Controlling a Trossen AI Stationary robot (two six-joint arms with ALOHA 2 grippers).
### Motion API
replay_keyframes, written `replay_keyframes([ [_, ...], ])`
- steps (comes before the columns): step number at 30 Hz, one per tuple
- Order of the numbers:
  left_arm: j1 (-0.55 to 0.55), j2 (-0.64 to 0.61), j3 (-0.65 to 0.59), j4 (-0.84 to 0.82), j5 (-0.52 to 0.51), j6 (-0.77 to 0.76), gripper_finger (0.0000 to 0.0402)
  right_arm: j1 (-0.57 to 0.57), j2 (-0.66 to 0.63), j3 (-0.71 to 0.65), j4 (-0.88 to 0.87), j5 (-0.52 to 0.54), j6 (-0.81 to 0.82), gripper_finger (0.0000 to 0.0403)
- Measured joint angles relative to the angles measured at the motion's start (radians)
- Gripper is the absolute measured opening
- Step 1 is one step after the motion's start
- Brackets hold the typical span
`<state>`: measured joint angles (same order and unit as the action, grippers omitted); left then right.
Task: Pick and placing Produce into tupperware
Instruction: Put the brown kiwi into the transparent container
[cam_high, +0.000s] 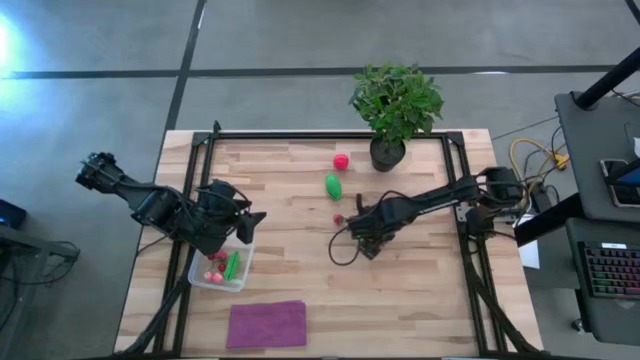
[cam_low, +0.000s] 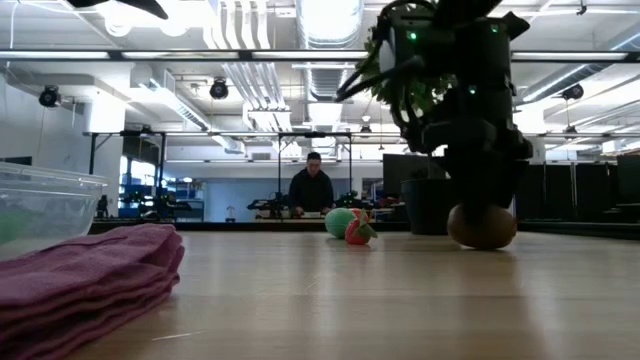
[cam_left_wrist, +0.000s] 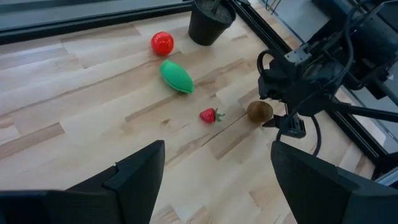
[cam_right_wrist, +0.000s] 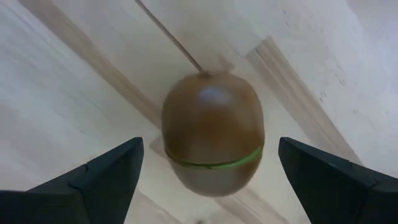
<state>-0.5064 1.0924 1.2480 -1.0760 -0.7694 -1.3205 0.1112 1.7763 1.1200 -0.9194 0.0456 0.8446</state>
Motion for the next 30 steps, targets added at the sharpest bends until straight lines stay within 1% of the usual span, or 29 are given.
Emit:
replay_keyframes([
  [5,0.0,0.0,0.0,0.002,0.0,-0.001,0.0278,0.0,0.0,-0.019,0.015,0.003,-0.032,0.036],
  [11,-0.001,0.0,-0.008,0.026,-0.005,-0.002,0.0278,0.0,-0.001,-0.023,0.022,0.008,-0.067,0.0327],
  [24,0.0,0.046,-0.012,0.048,-0.023,-0.006,0.0278,0.0,-0.001,-0.025,0.084,0.009,-0.144,0.0291],
  [30,0.0,0.057,-0.012,0.058,-0.021,-0.008,0.0278,-0.003,-0.001,-0.025,0.088,-0.008,-0.171,0.0265],
])
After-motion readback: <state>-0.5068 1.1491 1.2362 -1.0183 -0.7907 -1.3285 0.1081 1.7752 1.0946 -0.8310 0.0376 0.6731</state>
